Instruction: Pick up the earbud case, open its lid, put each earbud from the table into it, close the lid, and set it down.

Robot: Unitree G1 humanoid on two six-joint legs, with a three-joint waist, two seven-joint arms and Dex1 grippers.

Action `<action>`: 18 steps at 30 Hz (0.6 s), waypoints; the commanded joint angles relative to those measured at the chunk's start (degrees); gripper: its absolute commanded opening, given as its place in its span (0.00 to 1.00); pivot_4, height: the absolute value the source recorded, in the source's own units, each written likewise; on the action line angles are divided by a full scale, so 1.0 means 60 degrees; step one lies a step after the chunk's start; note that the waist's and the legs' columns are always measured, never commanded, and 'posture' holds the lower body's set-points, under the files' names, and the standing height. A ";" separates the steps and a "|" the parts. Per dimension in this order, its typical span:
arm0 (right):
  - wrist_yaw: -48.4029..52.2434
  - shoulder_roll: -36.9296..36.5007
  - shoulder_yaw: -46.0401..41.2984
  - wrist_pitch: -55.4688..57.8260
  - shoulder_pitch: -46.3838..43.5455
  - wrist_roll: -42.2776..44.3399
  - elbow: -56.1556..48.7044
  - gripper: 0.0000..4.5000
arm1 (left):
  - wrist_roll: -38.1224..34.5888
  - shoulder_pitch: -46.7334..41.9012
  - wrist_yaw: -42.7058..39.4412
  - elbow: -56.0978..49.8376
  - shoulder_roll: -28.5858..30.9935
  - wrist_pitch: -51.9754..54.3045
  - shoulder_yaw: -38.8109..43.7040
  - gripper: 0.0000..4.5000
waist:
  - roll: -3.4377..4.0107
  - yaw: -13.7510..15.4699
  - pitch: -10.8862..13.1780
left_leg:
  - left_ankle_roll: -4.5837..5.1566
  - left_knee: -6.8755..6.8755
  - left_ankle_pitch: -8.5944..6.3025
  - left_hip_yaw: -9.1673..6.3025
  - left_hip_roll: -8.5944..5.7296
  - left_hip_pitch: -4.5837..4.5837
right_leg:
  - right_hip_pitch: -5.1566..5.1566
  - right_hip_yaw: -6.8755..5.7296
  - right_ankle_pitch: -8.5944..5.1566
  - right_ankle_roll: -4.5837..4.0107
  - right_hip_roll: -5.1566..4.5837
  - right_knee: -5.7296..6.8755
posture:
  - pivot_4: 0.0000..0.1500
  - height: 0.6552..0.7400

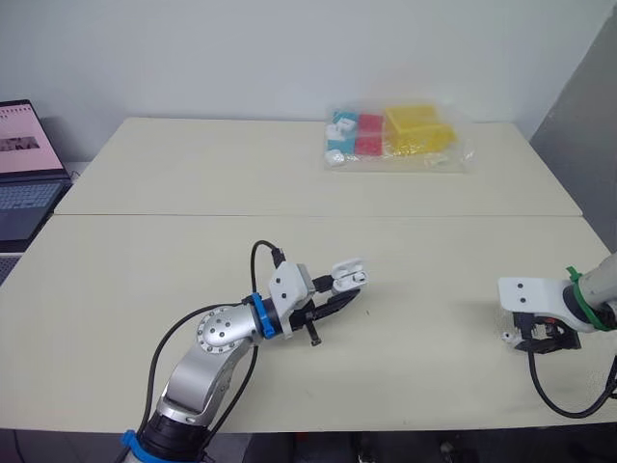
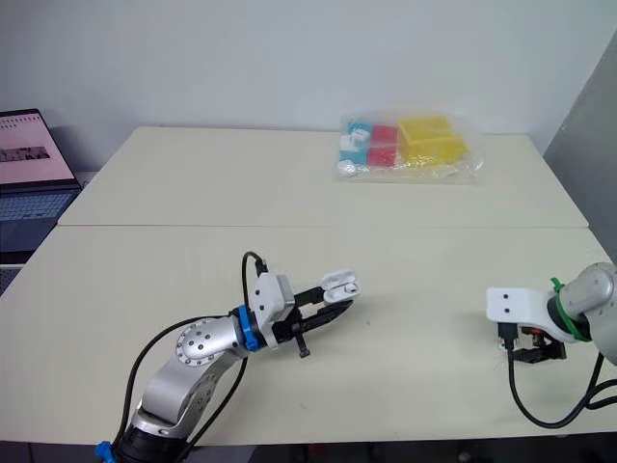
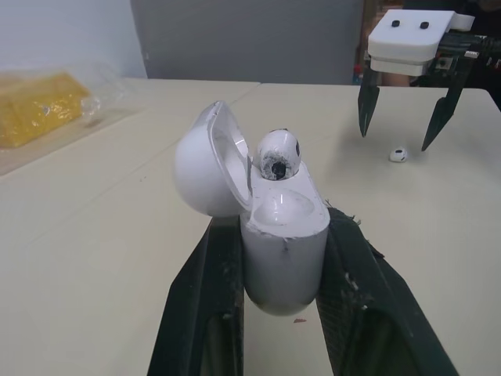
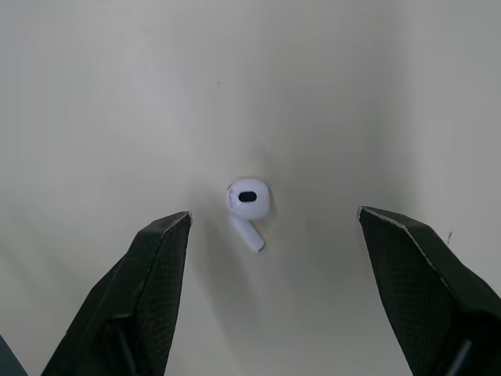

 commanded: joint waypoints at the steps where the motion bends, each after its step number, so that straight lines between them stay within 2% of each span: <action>1: -0.0055 0.0201 0.0218 0.0128 -0.0352 -0.0276 -0.0054 0.79 | -0.0027 0.0050 0.0099 -0.0278 -0.0072 -0.0214 -0.0047 0.18 | 0.0000 -0.0001 0.0000 | 0.0000 0.0001 0.0000 0.0000 -0.0001 0.0000 | 0.0000 0.0001 0.0000 0.0001 0.0000 0.0000 | 1.00 0.95; 17: 0.0363 0.0332 0.0653 -0.0310 -0.0572 -0.0585 0.0512 0.79 | -0.0027 0.0107 0.0182 -0.0323 0.0015 -0.0252 -0.0050 0.18 | 0.0001 0.0002 0.0000 | 0.0000 0.0000 0.0000 -0.0001 0.0000 0.0000 | 0.0000 -0.0003 0.0000 0.0000 0.0000 0.0001 | 1.00 0.95; 18: 0.0362 0.0358 0.0655 -0.0311 -0.0548 -0.0592 0.0513 0.75 | -0.0026 0.0112 0.0183 -0.0322 0.0018 -0.0254 -0.0050 0.18 | 0.0001 0.0002 0.0000 | 0.0000 0.0000 0.0000 -0.0001 0.0000 0.0000 | 0.0000 -0.0003 0.0000 0.0000 0.0000 0.0001 | 1.00 0.95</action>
